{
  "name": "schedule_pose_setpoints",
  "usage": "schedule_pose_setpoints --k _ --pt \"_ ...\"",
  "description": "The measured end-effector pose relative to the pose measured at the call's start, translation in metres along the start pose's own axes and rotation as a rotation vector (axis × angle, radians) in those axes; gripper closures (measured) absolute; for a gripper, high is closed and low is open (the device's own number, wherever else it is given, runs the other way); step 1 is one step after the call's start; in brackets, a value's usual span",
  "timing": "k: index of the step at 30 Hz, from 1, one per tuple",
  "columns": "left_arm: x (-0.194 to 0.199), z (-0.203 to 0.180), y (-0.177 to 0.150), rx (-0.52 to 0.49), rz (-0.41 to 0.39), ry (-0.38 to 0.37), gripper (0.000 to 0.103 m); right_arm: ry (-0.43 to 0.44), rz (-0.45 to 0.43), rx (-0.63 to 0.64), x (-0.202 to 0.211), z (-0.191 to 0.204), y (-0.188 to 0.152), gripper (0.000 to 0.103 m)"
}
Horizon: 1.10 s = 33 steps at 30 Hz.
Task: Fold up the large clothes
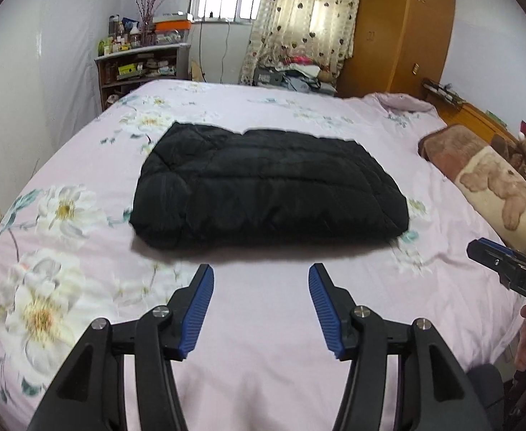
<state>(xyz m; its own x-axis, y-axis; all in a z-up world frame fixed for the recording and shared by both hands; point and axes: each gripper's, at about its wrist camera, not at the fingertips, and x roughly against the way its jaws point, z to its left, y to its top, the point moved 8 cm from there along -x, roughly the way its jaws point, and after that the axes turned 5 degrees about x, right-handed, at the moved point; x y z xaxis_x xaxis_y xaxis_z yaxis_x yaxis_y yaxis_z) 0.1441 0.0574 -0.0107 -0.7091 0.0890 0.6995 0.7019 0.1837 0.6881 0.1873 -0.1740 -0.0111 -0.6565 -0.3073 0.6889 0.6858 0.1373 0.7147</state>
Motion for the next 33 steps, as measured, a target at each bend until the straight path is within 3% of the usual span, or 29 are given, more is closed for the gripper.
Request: schedule_pose_setpoints --k 3,6,16,33 --pt "0.016 -0.004 -0.014 -0.008 0.009 0.002 0.046 0.002 0.004 0.011 0.015 0.013 -0.013 0.052" --pt "0.032 -0.005 -0.026 0.001 0.007 0.009 0.037 -0.002 -0.012 0.03 0.032 0.026 -0.022 0.052" --pt "0.069 -0.016 -0.05 -0.017 -0.016 0.022 0.037 -0.009 -0.034 0.076 0.063 0.049 -0.043 0.052" --pt "0.063 -0.018 -0.059 0.049 0.022 -0.004 0.037 -0.028 -0.012 0.089 0.062 0.053 -0.054 0.052"
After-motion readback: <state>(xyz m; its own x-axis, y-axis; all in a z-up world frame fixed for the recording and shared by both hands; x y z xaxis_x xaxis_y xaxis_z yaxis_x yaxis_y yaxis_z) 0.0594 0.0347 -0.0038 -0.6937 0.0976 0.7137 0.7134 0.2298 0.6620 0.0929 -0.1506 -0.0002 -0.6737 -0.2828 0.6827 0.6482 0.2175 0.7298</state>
